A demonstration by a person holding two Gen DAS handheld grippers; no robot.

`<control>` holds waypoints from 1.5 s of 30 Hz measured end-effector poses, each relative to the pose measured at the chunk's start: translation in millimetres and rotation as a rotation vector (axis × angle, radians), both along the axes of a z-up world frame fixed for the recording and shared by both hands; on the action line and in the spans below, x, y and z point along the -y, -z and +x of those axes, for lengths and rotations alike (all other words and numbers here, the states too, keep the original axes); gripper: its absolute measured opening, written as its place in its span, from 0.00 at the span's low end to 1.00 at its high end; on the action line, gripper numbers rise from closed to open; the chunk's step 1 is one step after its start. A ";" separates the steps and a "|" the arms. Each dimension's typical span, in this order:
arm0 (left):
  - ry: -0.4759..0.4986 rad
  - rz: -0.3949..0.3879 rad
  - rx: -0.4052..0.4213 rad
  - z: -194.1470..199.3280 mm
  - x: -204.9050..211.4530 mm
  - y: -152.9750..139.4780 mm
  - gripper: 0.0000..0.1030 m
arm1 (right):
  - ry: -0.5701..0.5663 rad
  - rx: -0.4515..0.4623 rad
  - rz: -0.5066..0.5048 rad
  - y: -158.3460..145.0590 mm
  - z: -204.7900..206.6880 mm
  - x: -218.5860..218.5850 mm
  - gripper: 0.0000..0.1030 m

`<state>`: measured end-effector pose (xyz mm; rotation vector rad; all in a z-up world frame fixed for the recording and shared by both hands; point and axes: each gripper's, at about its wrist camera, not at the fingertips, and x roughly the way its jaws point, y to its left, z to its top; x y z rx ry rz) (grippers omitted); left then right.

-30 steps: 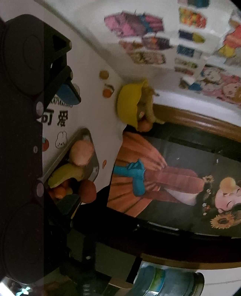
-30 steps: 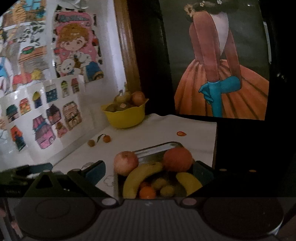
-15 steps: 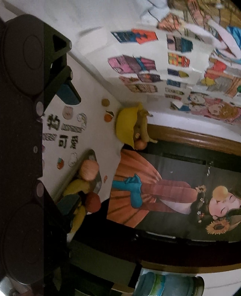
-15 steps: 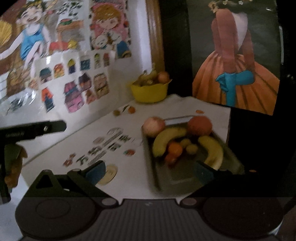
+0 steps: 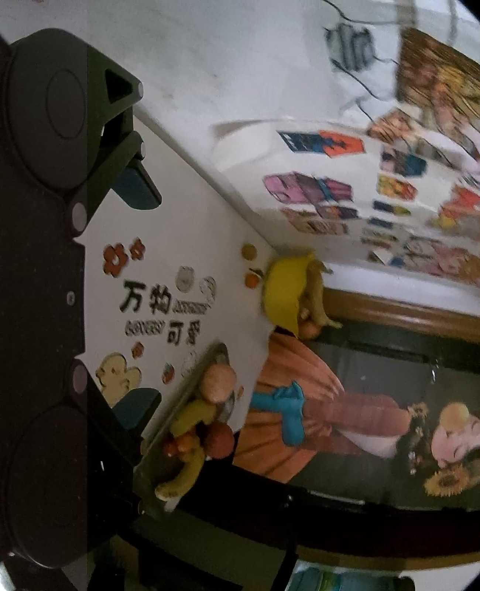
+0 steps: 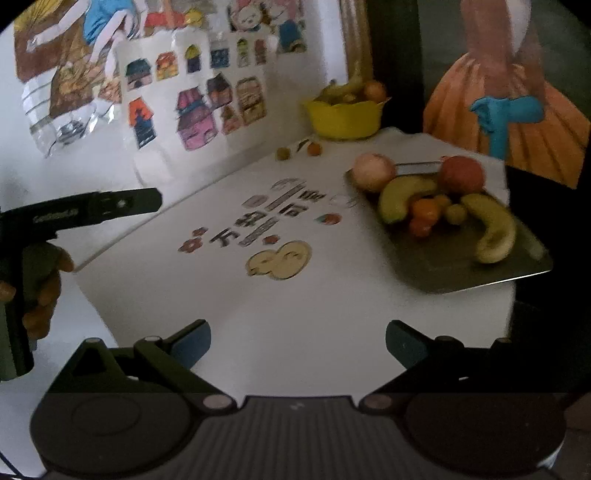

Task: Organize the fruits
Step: 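Lift both tools away from the tray toward the yellow bowl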

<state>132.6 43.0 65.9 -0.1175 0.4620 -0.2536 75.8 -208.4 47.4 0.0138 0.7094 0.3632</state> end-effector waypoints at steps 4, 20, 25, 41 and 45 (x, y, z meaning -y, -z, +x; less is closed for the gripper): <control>-0.010 0.006 -0.024 7.8 -8.3 2.3 0.99 | -0.012 0.021 -0.046 -2.0 3.8 -18.5 1.00; -0.015 0.038 -0.052 67.5 10.3 4.3 0.99 | -0.051 0.117 -0.117 -19.7 40.9 -24.6 1.00; -0.064 0.043 -0.054 94.3 22.3 5.9 0.99 | -0.032 0.101 -0.109 -21.3 56.7 -9.9 1.00; -0.092 0.125 -0.025 203.5 55.0 8.3 0.99 | 0.024 0.194 -0.198 -51.2 137.7 19.5 1.00; -0.107 0.164 -0.004 231.8 64.2 9.0 0.99 | 0.038 0.245 -0.209 -61.8 169.2 20.5 1.00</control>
